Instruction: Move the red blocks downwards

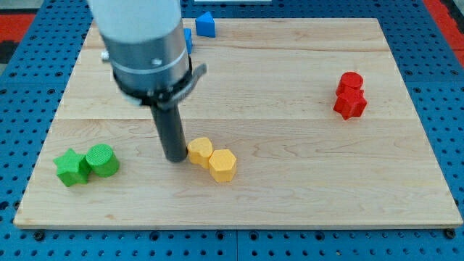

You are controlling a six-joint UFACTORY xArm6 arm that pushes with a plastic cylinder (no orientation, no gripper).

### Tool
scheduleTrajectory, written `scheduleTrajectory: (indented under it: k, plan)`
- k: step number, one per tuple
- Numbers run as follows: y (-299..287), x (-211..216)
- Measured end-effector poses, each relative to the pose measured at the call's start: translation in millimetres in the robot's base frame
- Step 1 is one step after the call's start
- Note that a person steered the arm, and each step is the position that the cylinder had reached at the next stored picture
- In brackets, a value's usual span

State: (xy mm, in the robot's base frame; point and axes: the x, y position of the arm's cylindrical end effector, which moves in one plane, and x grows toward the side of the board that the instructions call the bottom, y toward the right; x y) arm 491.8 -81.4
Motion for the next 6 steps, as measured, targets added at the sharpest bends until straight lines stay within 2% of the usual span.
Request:
scheduleTrajectory:
  k: [3, 4, 5, 6]
  plan:
    - [143.7, -157.6]
    - [253.8, -167.1]
    - [289.5, -131.3]
    - [278.4, -70.7]
